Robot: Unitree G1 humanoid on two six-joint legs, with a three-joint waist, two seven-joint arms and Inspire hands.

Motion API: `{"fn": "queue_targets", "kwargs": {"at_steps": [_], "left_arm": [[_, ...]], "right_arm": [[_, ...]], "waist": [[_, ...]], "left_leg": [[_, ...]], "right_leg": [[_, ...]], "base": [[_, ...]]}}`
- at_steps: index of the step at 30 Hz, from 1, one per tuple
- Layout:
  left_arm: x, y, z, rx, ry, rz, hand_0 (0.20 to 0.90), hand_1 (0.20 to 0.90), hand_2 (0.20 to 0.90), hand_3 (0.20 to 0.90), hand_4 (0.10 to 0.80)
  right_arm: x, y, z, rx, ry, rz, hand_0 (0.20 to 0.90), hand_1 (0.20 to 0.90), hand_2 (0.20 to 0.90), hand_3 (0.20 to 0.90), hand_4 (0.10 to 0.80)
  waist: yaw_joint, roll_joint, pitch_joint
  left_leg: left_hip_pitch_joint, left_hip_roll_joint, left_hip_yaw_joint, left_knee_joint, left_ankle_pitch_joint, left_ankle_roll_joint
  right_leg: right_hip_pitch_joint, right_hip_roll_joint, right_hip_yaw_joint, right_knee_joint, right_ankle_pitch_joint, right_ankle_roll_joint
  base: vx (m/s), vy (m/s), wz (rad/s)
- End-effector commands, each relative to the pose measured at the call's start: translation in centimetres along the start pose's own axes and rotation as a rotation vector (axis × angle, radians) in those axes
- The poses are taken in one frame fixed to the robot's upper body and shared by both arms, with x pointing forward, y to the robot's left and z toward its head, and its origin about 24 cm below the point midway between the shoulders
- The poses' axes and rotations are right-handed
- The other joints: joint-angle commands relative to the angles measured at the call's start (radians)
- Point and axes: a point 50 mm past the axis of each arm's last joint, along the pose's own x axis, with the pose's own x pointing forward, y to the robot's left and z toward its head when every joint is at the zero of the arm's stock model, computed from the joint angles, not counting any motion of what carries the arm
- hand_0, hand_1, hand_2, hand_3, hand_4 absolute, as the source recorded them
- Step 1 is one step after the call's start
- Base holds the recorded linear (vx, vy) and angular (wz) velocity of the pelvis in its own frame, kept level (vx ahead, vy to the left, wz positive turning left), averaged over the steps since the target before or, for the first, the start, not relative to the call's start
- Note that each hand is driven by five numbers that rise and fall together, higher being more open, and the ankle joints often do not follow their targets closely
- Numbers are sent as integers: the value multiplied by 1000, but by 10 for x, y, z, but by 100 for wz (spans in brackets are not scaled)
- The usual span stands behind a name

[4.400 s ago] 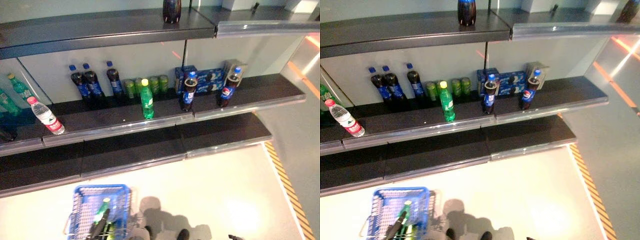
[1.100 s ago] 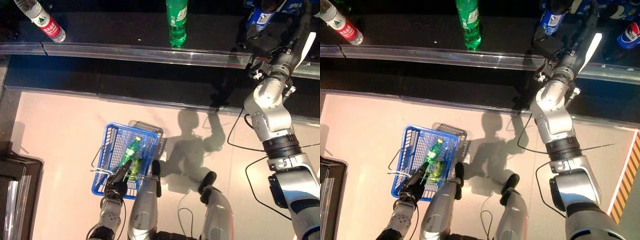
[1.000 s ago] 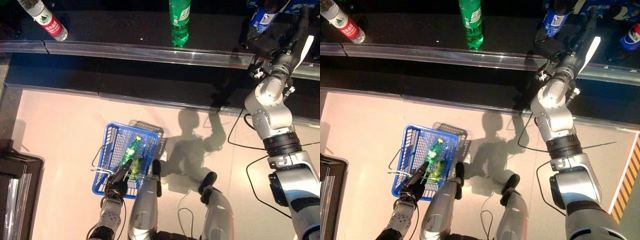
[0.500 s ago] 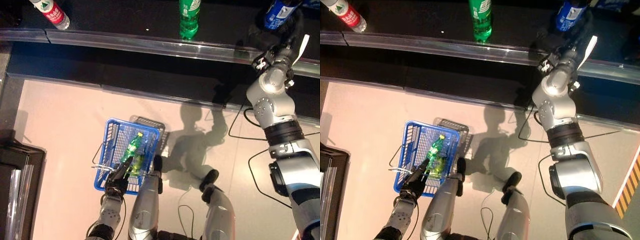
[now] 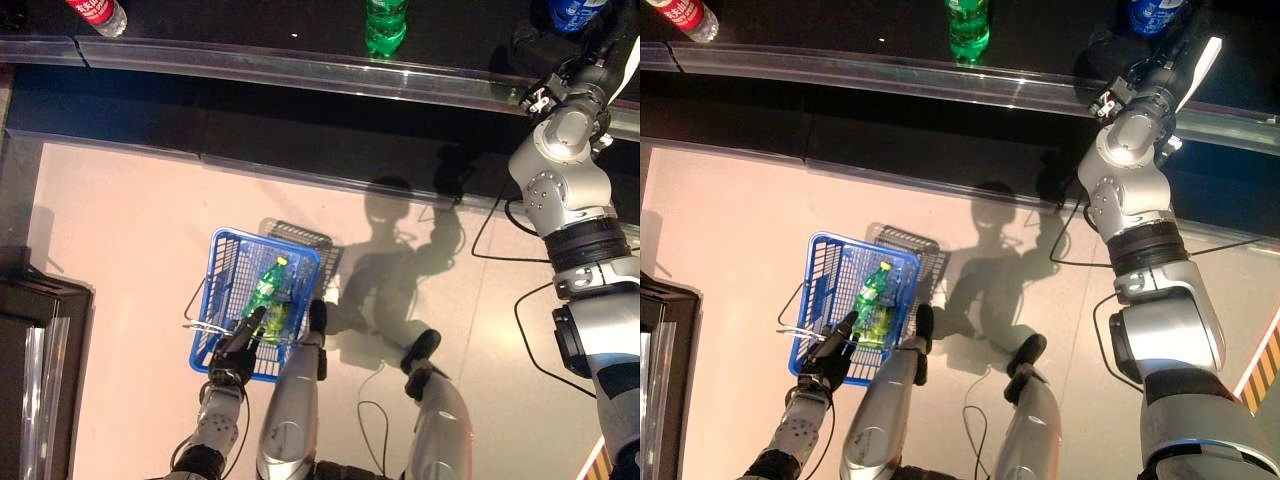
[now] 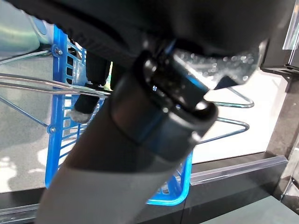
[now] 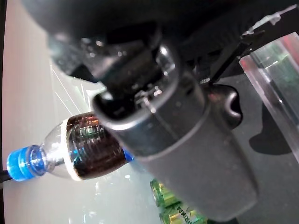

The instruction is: Pick up the drink and place into the basket.

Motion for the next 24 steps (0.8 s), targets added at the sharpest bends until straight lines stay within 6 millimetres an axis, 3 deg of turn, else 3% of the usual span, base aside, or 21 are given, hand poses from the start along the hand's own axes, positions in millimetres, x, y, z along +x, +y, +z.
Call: {"fn": "queue_targets", "kwargs": {"at_steps": [1,4,6,7,9,10,11,15,16,17,18,24], "left_arm": [[-23,34,36,112,-91,-3,300,300,300,200,100],[-22,31,37,110,-91,-8,300,300,300,200,100],[-23,33,38,116,-87,-5,300,300,300,200,100],[-22,31,39,116,-90,-11,300,300,300,200,100],[-23,33,39,121,-87,-9,300,300,300,200,100],[-23,31,40,121,-91,-15,300,300,300,200,100],[-24,32,39,123,-87,-12,300,300,300,200,100],[-25,34,38,119,-87,-12,300,300,300,200,100],[-26,35,39,118,-87,-12,300,300,300,200,100],[-26,35,39,118,-86,-11,300,300,300,200,100],[-27,36,39,118,-86,-9,300,300,300,200,100],[-30,41,41,124,-83,-12,300,300,300,200,100]], "right_arm": [[13,1,109,50,-378,-63,900,900,900,900,800],[12,0,116,11,-411,-100,900,900,900,900,800],[14,0,119,-12,-420,-127,900,900,900,900,800],[14,-1,123,-9,-427,-134,900,900,900,900,800],[15,-1,125,4,-421,-137,900,900,900,900,800],[15,-1,128,14,-423,-137,900,900,900,900,800],[15,1,127,28,-413,-125,900,900,900,900,800],[13,4,134,91,-417,-112,900,900,900,900,800],[13,4,135,116,-410,-111,782,782,782,763,663],[14,4,135,132,-402,-106,627,627,627,582,482],[14,4,135,170,-382,-106,300,300,300,200,100],[17,4,138,165,-369,-103,300,300,300,200,100]], "waist": [[36,8,-17],[36,7,-17],[40,6,-17],[41,5,-17],[45,5,-17],[45,3,-17],[47,5,-17],[51,10,-17],[53,11,-17],[54,12,-17],[57,14,-17],[68,11,-17]], "left_leg": [[-32,0,-92,39,-15,-12],[-49,-2,-85,36,6,-4],[-33,-2,-94,41,-18,-11],[-51,-3,-88,38,5,-3],[-37,-3,-98,41,-19,-10],[-56,-4,-92,38,4,-3],[-41,-5,-100,41,-18,-10],[-41,-8,-103,37,-21,-9],[-43,-11,-104,36,-20,-9],[-43,-13,-105,35,-20,-8],[-45,-15,-107,36,-21,-8],[-52,-16,-111,39,-21,-8]], "right_leg": [[9,-13,-5,8,-6,35],[-3,-15,-18,-3,15,24],[12,-16,-9,6,-7,36],[-2,-17,-22,-3,15,25],[9,-18,-12,6,-6,38],[-6,-20,-25,-3,16,26],[5,-21,-14,7,-6,38],[1,-26,-16,10,-9,39],[-1,-27,-15,11,-9,40],[-2,-28,-16,11,-9,41],[-4,-31,-17,14,-9,42],[-7,-38,-25,18,-9,43]], "base": [[0,0,0],[39,1,0],[0,0,0],[-60,3,1],[0,0,0],[87,-10,2],[0,0,0],[27,9,1],[18,26,4],[23,25,5],[17,14,4],[2,1,1]]}}
